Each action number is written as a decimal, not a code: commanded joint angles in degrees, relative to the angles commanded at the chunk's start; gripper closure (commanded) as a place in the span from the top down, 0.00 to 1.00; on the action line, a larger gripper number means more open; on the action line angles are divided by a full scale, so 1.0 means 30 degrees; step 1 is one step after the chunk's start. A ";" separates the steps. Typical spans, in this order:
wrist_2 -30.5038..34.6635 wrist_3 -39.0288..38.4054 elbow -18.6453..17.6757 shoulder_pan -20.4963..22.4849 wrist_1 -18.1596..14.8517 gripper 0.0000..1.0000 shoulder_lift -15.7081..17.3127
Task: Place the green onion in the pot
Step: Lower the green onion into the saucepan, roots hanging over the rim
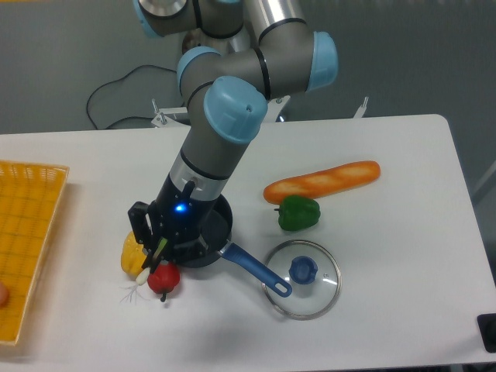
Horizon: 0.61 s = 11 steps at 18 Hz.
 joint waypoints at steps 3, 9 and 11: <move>0.0029 -0.0059 0.0000 -0.0233 0.0060 0.04 -0.0381; 0.0029 -0.0176 -0.0234 -0.0352 0.0060 0.04 -0.0587; 0.0029 -0.0176 -0.0263 -0.0352 0.0060 0.05 -0.0674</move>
